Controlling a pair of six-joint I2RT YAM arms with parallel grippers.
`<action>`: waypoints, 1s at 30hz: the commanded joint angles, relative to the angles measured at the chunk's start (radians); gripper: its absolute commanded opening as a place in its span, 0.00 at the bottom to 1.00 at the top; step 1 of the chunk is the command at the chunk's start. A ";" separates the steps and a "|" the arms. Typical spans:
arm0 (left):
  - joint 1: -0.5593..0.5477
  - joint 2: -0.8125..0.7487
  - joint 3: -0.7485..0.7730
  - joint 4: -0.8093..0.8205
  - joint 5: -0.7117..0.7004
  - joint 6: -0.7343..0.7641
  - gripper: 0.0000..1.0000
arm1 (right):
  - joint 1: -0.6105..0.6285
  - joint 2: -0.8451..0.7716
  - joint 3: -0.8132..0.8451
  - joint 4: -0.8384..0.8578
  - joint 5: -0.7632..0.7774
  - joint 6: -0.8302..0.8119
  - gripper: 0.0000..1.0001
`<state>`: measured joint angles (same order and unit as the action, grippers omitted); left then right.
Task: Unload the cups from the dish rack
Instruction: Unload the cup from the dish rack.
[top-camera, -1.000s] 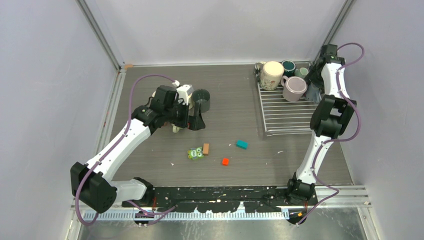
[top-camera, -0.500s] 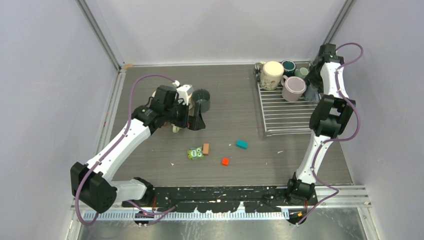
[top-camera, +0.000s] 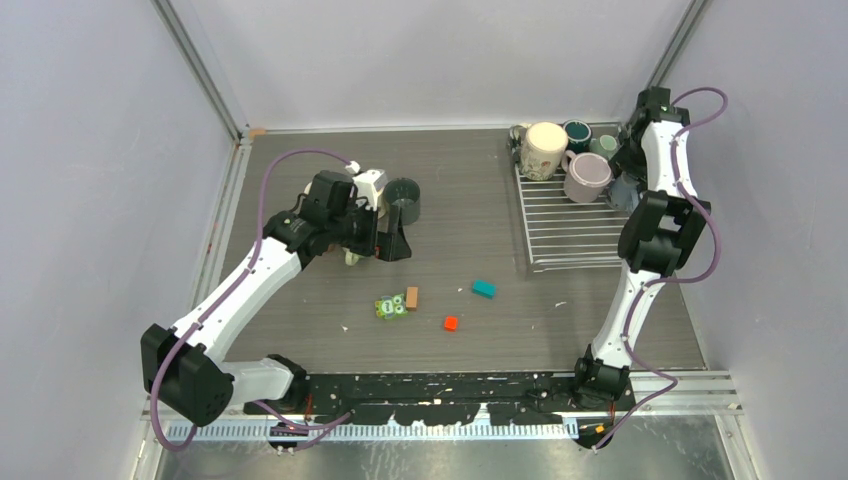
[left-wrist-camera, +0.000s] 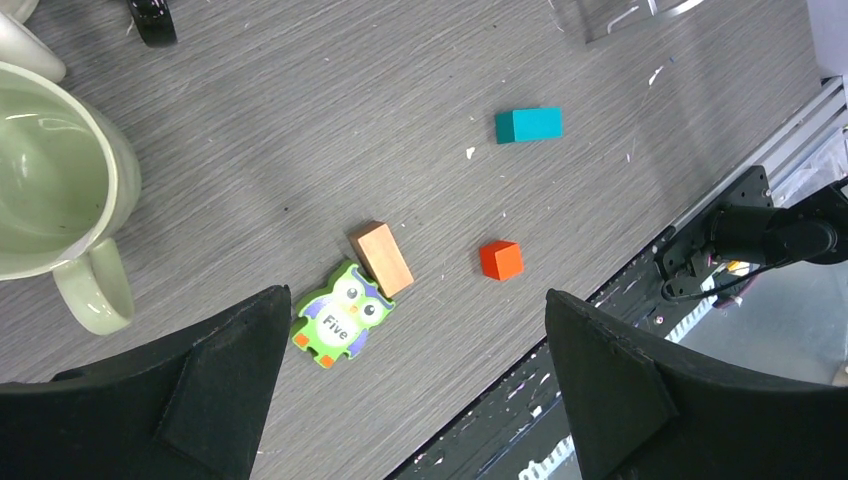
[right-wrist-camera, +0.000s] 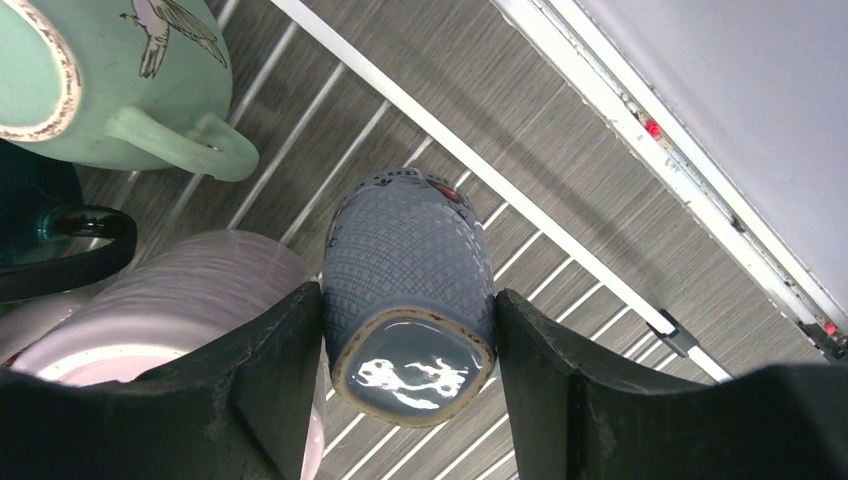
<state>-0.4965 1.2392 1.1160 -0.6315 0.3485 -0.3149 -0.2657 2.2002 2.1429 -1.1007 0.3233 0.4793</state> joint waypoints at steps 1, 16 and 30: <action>-0.004 -0.015 0.002 0.041 0.035 -0.007 1.00 | -0.006 -0.089 0.004 -0.020 0.009 0.040 0.22; -0.004 -0.003 -0.009 0.094 0.150 -0.076 1.00 | 0.000 -0.324 -0.293 0.040 -0.084 0.108 0.20; -0.018 0.060 -0.046 0.427 0.212 -0.425 1.00 | 0.148 -0.493 -0.379 0.026 -0.194 0.167 0.20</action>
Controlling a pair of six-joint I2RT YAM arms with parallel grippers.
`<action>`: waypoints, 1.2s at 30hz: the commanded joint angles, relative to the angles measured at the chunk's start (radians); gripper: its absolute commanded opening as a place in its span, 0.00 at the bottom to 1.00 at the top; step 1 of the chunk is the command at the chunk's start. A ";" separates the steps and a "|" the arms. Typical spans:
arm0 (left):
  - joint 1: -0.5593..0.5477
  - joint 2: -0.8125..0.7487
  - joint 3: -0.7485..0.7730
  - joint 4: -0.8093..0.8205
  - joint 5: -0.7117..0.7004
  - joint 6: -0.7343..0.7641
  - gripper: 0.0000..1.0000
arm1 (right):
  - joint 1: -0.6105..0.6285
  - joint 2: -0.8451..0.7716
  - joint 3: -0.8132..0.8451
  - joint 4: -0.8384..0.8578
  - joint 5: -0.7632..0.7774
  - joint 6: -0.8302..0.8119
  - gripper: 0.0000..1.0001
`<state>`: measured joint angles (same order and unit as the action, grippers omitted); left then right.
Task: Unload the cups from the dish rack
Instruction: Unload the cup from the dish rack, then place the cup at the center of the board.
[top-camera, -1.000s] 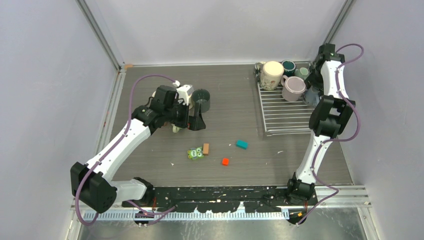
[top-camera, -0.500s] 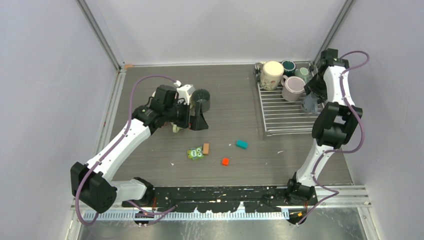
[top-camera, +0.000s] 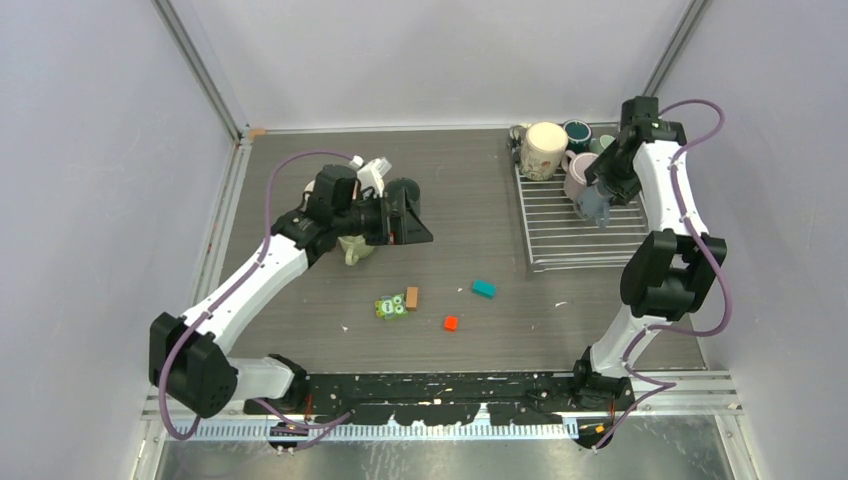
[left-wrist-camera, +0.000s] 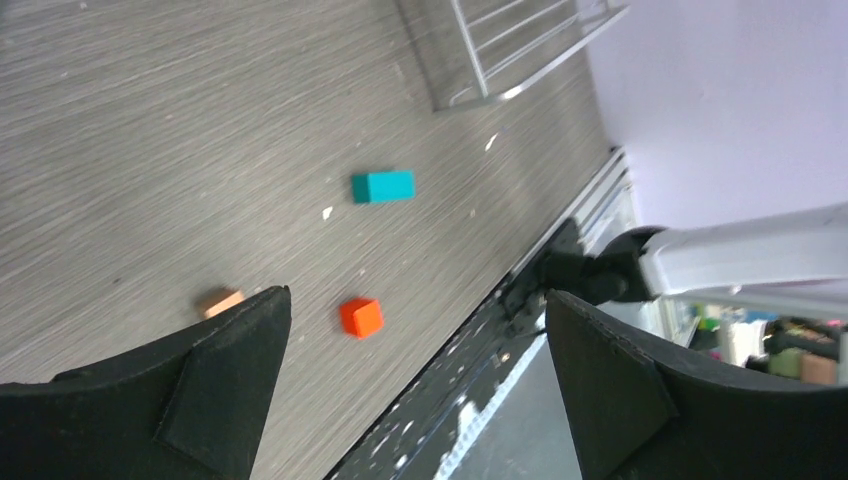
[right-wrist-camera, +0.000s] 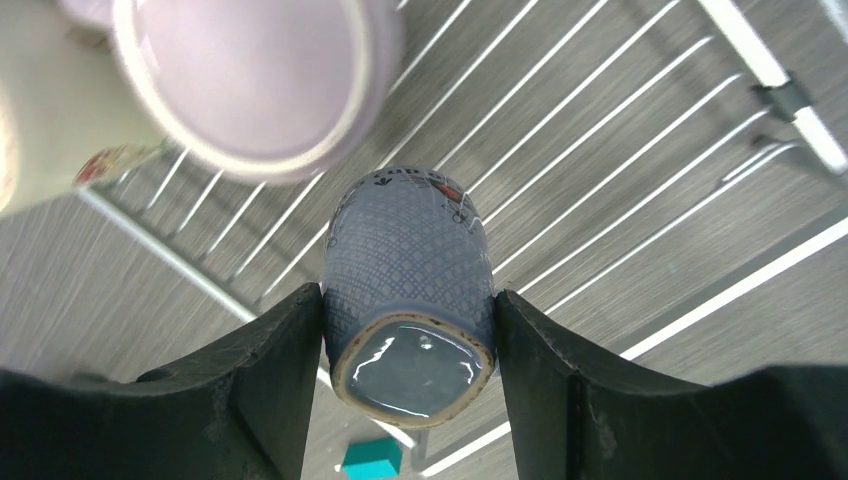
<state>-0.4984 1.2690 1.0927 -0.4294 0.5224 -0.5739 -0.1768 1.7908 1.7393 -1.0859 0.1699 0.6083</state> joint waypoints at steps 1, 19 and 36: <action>-0.023 0.042 -0.027 0.263 0.034 -0.197 1.00 | 0.074 -0.091 0.027 0.008 -0.049 0.040 0.20; -0.068 0.346 0.024 0.766 0.001 -0.419 1.00 | 0.353 -0.248 -0.091 0.164 -0.379 0.177 0.20; -0.034 0.434 0.092 1.060 0.089 -0.574 0.81 | 0.396 -0.193 -0.172 0.424 -0.735 0.313 0.21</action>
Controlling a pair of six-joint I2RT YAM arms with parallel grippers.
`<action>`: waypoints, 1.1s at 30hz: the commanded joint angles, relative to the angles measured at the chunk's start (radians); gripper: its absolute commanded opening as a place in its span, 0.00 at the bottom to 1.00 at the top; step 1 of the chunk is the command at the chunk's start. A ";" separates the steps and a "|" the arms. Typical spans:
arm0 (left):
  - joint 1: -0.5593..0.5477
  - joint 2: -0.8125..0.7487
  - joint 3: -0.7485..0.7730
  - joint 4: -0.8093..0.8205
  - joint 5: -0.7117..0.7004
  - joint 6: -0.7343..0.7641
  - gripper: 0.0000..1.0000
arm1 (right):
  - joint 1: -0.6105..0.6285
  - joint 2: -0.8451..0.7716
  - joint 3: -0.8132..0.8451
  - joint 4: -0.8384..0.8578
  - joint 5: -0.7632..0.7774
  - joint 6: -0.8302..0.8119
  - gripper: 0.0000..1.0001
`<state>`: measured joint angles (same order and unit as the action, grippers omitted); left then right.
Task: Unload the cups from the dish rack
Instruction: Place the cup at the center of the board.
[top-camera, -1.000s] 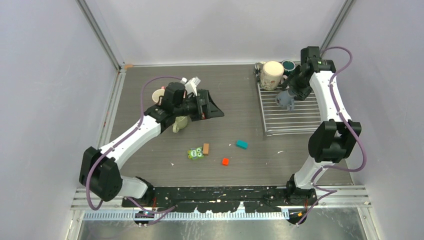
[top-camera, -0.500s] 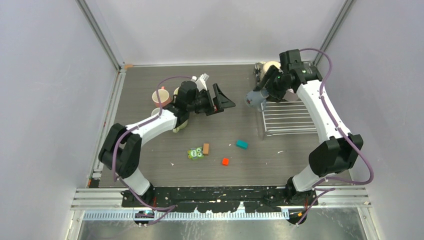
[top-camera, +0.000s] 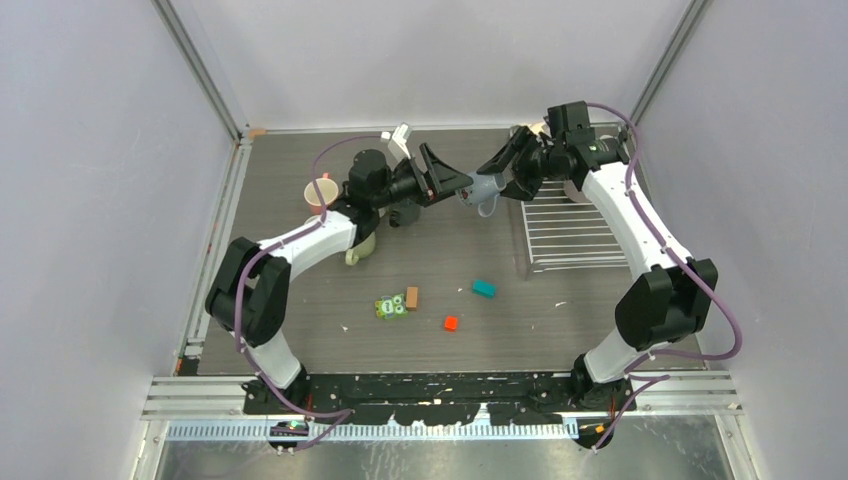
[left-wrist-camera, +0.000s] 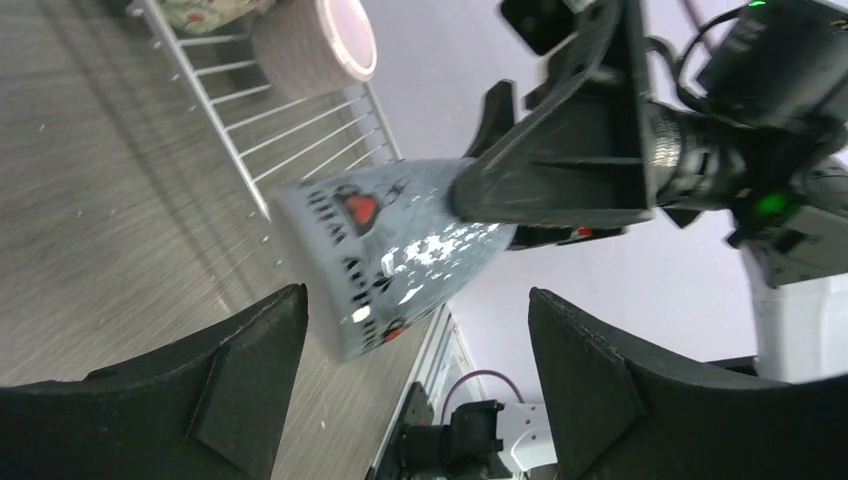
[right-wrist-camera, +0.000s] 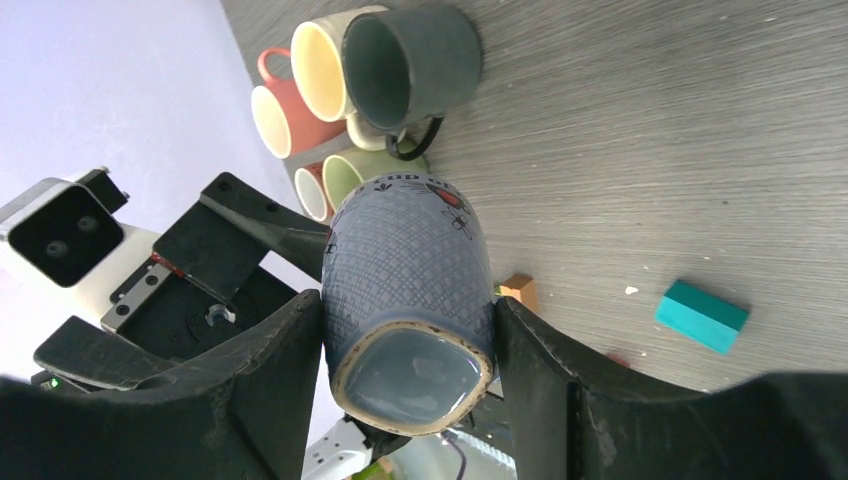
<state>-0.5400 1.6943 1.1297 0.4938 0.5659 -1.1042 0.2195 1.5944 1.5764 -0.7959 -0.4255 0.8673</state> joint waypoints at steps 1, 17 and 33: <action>0.008 0.008 0.057 0.152 0.052 -0.058 0.79 | -0.002 0.006 -0.016 0.150 -0.158 0.061 0.21; 0.008 -0.057 0.055 0.296 0.128 -0.269 0.38 | -0.003 0.018 -0.190 0.572 -0.429 0.304 0.23; 0.009 -0.129 0.085 0.158 0.130 -0.189 0.00 | -0.003 -0.032 -0.306 0.722 -0.418 0.358 1.00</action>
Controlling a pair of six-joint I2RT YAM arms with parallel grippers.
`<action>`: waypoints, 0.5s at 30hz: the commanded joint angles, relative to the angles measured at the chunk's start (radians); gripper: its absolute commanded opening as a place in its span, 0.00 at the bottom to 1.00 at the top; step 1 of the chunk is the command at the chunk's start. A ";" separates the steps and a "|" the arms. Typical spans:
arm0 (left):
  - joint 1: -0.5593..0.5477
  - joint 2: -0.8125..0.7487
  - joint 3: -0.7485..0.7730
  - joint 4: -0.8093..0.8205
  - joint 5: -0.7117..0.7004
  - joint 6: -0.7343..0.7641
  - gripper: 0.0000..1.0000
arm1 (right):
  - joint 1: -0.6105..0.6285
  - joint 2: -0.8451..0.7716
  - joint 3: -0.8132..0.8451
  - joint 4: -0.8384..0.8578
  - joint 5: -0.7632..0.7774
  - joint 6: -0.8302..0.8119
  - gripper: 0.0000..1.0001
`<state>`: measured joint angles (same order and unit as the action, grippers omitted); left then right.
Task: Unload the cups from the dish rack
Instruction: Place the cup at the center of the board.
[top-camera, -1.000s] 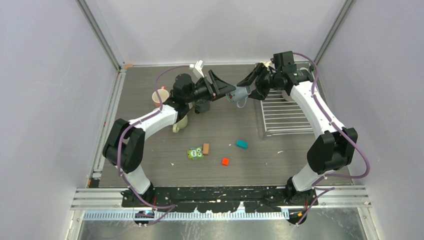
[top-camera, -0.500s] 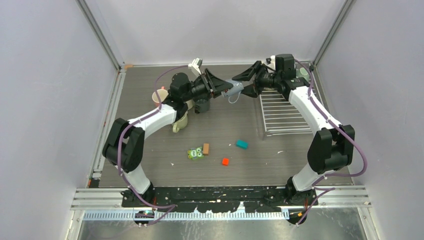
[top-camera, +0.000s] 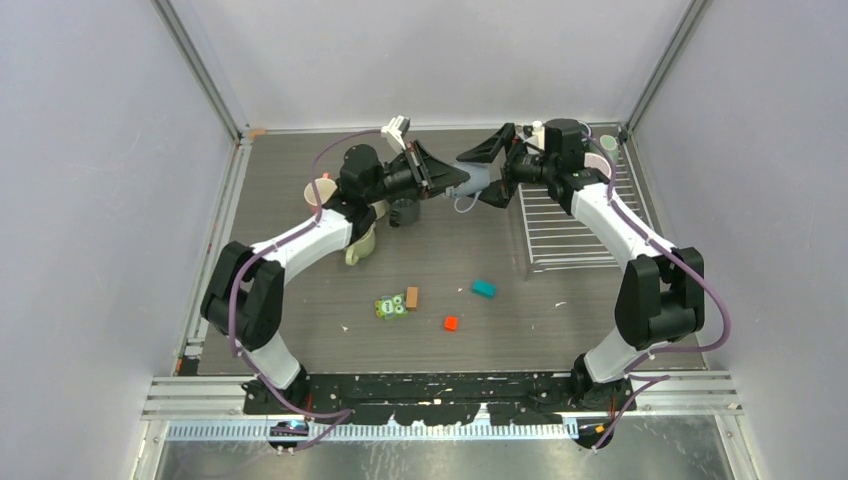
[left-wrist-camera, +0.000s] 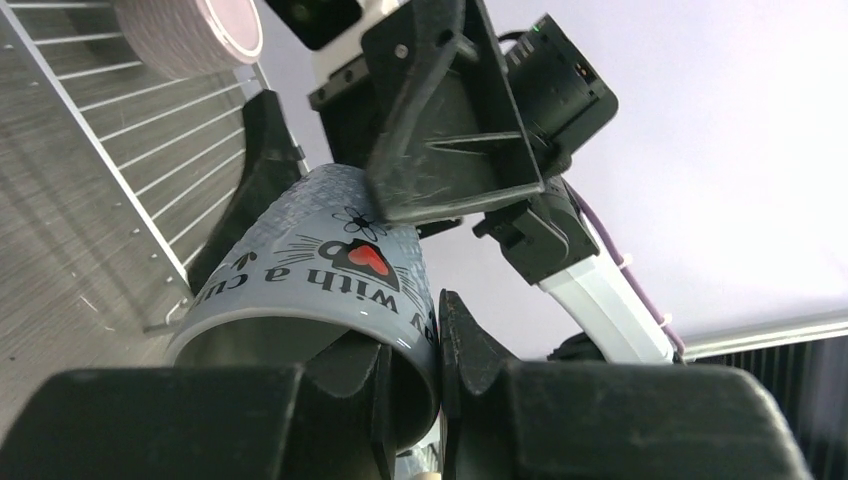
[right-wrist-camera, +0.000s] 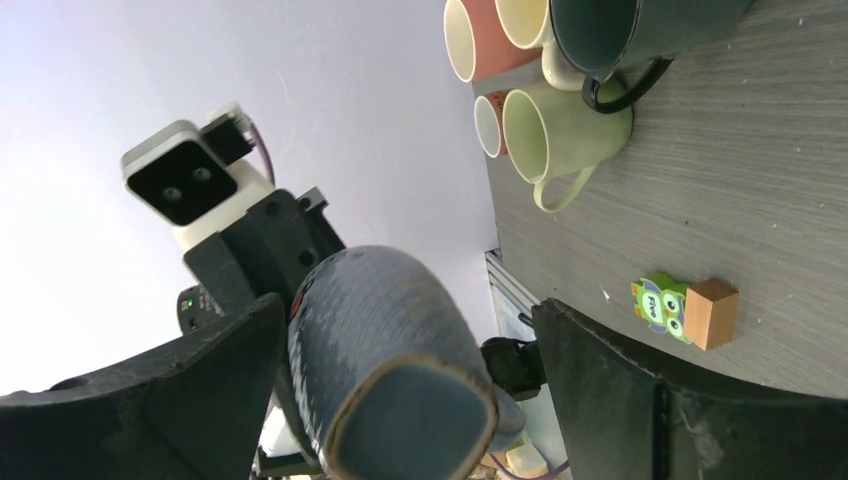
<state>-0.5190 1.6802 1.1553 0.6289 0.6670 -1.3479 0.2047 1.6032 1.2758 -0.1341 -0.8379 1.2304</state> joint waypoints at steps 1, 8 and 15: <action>-0.013 -0.129 0.057 -0.001 0.022 0.081 0.00 | 0.011 -0.041 -0.010 0.065 0.000 -0.003 1.00; 0.006 -0.242 0.066 -0.281 -0.037 0.254 0.00 | -0.023 -0.073 -0.041 0.035 0.079 -0.030 1.00; 0.008 -0.326 0.135 -0.755 -0.147 0.524 0.00 | -0.064 -0.107 -0.012 -0.165 0.212 -0.190 1.00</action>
<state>-0.5156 1.4231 1.2034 0.1673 0.6033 -1.0267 0.1505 1.5593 1.2312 -0.1837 -0.7231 1.1618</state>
